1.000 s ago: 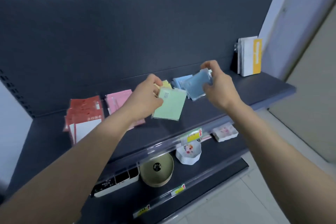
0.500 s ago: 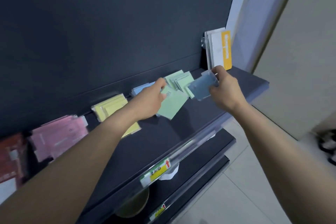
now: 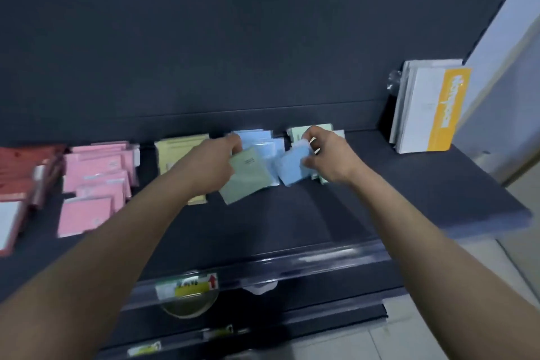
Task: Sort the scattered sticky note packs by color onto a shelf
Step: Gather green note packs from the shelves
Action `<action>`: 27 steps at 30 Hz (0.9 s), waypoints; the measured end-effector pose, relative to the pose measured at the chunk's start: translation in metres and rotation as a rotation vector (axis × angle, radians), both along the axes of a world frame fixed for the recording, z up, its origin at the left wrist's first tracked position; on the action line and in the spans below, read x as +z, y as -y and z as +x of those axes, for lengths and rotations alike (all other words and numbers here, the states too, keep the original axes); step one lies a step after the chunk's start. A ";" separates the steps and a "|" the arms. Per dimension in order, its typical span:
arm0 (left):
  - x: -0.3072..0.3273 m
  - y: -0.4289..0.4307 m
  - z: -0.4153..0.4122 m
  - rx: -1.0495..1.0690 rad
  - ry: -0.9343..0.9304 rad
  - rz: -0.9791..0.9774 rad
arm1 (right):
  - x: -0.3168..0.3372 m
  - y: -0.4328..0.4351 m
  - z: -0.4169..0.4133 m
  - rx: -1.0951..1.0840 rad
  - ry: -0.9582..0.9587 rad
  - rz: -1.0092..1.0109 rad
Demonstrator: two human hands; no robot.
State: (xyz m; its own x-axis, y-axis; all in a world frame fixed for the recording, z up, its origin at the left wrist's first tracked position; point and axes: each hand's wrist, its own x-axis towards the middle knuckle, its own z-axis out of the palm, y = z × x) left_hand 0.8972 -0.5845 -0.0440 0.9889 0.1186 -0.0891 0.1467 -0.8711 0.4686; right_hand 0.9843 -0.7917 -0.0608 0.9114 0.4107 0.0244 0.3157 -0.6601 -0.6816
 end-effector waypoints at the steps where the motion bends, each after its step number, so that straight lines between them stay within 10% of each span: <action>1: -0.002 -0.005 -0.005 0.035 -0.011 0.009 | -0.008 -0.009 0.002 0.050 -0.022 0.007; 13: -0.011 -0.041 -0.018 0.168 0.002 -0.024 | -0.058 -0.066 0.030 0.120 -0.036 -0.209; 27: -0.019 0.060 0.083 -0.262 -0.021 -0.117 | -0.021 0.030 0.087 -0.177 0.117 -0.176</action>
State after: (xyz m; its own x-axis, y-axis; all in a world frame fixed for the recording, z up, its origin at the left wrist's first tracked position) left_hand 0.9807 -0.6442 -0.0626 0.9822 -0.1534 -0.1081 -0.0657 -0.8207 0.5676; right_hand 1.0715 -0.8219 -0.0820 0.9646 0.2526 0.0759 0.2547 -0.8171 -0.5173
